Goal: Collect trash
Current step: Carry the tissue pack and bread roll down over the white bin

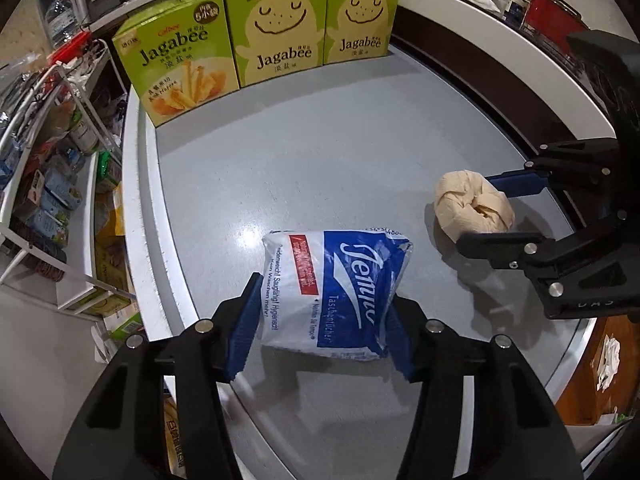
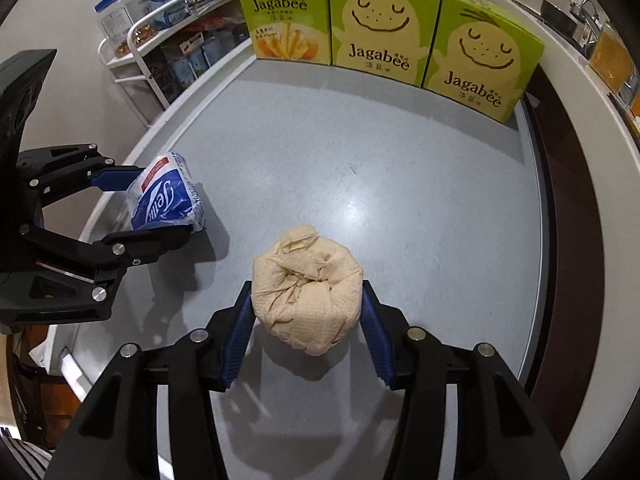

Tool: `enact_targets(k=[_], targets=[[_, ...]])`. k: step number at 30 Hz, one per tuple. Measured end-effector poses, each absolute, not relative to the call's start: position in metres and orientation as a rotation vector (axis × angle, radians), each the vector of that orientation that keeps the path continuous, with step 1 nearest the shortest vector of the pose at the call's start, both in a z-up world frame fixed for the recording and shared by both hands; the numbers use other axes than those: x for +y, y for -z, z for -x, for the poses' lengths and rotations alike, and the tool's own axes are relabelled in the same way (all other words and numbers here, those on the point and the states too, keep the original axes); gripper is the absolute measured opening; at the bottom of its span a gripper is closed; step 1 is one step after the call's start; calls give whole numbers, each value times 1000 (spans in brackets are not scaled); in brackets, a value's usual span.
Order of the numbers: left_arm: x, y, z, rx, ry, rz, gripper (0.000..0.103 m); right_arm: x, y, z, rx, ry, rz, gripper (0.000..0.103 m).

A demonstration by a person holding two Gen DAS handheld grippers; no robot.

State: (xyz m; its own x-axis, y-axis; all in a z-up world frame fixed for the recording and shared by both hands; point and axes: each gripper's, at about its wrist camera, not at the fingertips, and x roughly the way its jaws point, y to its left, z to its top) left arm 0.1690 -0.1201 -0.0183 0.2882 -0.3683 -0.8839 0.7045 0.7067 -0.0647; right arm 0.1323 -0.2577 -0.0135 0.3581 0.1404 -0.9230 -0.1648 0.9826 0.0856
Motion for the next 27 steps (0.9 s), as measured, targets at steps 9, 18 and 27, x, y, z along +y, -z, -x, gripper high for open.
enact_targets(k=[9,18,27], targets=[[-111,-7,-142,1012,725,-333,56,-259,-15,-98,1137,-214,-22,49],[-85,-42,-91,951,735,-294,56,-248,-55,-48,1066,-278,-49,49],[-59,-59,-24,947,775,-282,56,-226,-80,19,1058,-398,-46,49]])
